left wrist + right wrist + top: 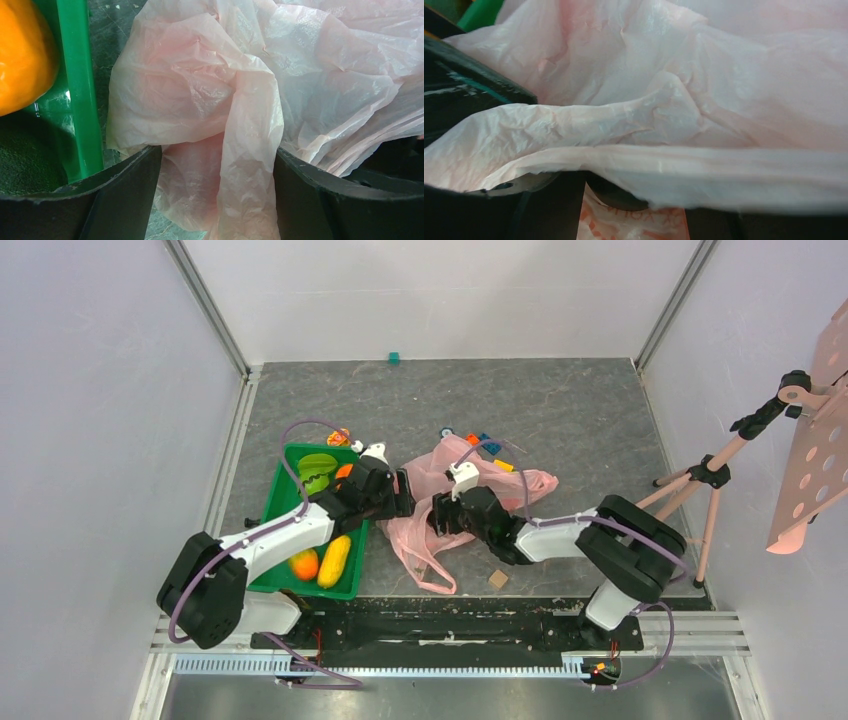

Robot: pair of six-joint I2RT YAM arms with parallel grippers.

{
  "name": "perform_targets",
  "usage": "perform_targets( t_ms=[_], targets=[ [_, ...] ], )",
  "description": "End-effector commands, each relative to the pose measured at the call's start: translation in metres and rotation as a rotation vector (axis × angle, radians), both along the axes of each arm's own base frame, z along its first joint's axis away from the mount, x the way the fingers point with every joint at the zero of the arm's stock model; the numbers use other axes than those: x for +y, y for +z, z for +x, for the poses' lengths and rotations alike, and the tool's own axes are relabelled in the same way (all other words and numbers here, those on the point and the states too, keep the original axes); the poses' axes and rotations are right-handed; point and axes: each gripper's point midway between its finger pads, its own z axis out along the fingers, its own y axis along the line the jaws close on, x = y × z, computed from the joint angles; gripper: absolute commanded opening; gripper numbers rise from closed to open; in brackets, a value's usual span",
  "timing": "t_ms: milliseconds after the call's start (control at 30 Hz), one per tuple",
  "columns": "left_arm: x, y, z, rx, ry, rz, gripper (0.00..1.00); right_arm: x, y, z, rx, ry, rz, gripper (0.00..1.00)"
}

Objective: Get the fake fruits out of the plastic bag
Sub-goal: Take out the fake fruit from the plastic bag.

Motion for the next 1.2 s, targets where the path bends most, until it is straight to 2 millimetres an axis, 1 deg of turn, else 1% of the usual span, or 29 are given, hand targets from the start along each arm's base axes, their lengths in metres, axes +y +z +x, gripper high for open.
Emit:
perform_targets(
  t_ms=[0,133,233,433,600,733,833,933,1033,1167],
  targets=[
    [-0.003,0.01,0.003,-0.031,0.018,-0.037,0.82,-0.005,0.042,0.004,-0.107,-0.023,0.072,0.54],
    [-0.001,0.011,0.003,-0.034,0.023,-0.029,0.82,-0.013,0.062,-0.004,-0.135,-0.007,0.09,0.53],
    [0.0,0.012,0.003,-0.036,0.026,-0.025,0.82,-0.02,0.072,-0.014,-0.143,0.012,0.102,0.53],
    [0.001,0.016,0.003,-0.042,0.027,-0.027,0.82,-0.041,0.082,-0.034,-0.153,0.027,0.125,0.53],
    [0.001,0.031,0.006,-0.064,0.026,-0.03,0.83,-0.056,0.089,-0.05,-0.161,0.048,0.127,0.52],
    [0.002,0.06,0.007,-0.11,0.026,-0.049,0.84,-0.056,0.102,-0.065,-0.195,0.137,0.145,0.52],
    [0.006,0.091,0.006,-0.159,0.027,-0.069,0.86,-0.045,0.117,-0.081,-0.235,0.266,0.173,0.52],
    [0.011,0.127,0.003,-0.221,0.027,-0.095,0.87,-0.037,0.127,-0.091,-0.263,0.35,0.193,0.52],
    [0.021,0.159,-0.003,-0.28,0.033,-0.103,0.87,-0.03,0.137,-0.096,-0.284,0.388,0.202,0.52],
    [0.036,0.196,-0.014,-0.354,0.036,-0.104,0.87,-0.014,0.155,-0.107,-0.328,0.463,0.218,0.52]
  ],
)
